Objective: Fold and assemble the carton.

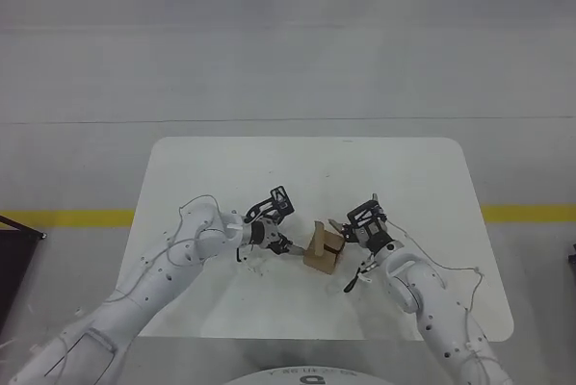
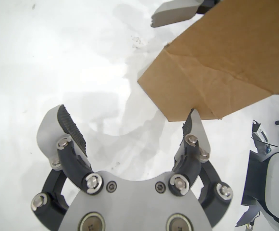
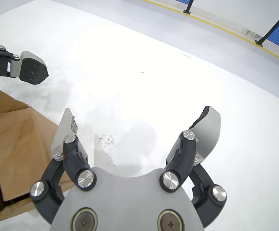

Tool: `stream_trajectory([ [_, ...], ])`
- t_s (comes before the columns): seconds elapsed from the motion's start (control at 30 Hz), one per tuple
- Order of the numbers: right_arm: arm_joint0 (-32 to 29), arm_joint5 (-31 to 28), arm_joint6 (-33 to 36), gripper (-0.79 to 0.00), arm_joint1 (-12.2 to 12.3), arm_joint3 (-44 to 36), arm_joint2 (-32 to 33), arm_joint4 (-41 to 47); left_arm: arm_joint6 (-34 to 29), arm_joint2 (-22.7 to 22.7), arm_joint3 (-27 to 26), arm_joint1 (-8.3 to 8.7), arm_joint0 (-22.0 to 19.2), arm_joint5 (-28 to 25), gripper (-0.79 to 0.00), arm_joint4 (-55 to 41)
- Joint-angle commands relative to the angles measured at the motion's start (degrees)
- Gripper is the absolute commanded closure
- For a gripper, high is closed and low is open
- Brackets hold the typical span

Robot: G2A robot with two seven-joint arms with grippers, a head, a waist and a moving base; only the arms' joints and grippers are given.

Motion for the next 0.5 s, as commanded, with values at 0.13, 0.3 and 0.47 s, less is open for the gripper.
stream_trajectory([
  [0.13, -1.6, 0.6, -1.9, -0.785, 0.2, -0.3, 2.7, 1.6, -2.1, -2.0, -2.6, 0.96, 1.9, 0.4, -0.785, -1.2],
  [0.3, -7.3, 0.1, -4.8, -0.785, 0.9, -1.2, 8.3, 5.3, -1.5, -5.8, -4.2, 2.1, 3.2, 2.1, -0.785, -1.5],
  [0.47, -11.8, -1.0, -5.9, -0.785, 1.2, -2.0, 9.4, 4.4, 0.1, -7.7, -5.6, 2.51, 3.5, 2.8, -0.785, -2.0],
])
